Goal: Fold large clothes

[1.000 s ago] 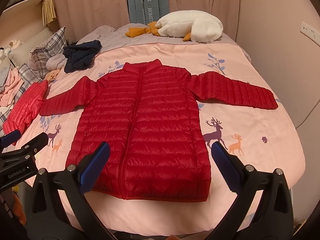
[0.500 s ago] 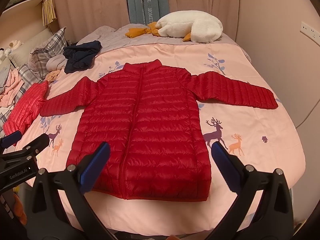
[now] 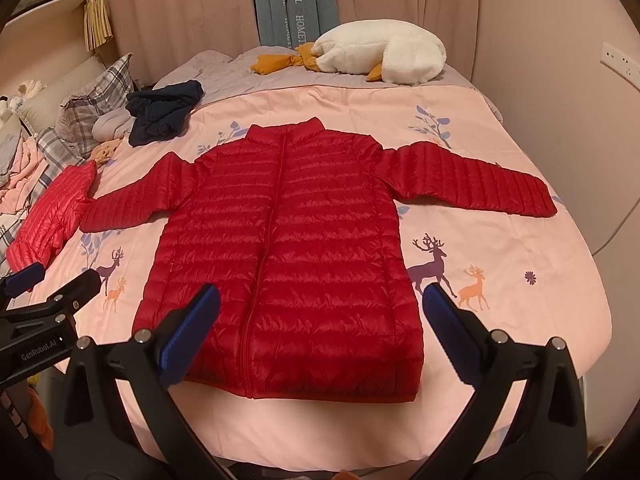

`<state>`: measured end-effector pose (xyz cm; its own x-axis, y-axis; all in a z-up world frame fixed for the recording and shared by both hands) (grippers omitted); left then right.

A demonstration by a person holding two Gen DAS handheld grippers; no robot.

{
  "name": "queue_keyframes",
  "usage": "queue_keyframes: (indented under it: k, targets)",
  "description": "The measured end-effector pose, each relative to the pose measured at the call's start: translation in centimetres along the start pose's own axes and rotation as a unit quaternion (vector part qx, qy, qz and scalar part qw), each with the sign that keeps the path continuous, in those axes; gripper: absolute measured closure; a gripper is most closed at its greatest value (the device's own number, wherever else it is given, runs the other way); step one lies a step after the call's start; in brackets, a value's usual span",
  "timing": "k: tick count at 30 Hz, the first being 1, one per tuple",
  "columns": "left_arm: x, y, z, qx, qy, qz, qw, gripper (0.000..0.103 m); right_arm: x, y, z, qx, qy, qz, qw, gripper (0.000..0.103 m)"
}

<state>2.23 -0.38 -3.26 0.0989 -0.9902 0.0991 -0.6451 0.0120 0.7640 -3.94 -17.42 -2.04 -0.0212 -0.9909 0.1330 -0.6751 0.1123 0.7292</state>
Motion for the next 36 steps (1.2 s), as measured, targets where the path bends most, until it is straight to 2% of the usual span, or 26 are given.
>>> queue_keyframes:
  k: [36]
  targets:
    - [-0.4,-1.2,-0.2,-0.011,0.009,0.008,0.9999,0.001,0.1,-0.6,0.3,-0.001,-0.008,-0.009,1.000,0.002]
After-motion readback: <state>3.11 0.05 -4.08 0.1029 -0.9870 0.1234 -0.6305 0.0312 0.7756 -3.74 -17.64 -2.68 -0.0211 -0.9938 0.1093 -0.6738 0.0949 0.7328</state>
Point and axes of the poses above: each gripper's, at about its wrist camera, not at the fingertips, and y roughly against the way its jaws point, x to its right, z to its underside, the point moved 4 cm from there along -y, roughly the way its jaws point, and after that the axes turned 15 degrees about y, right-handed, at the moved point
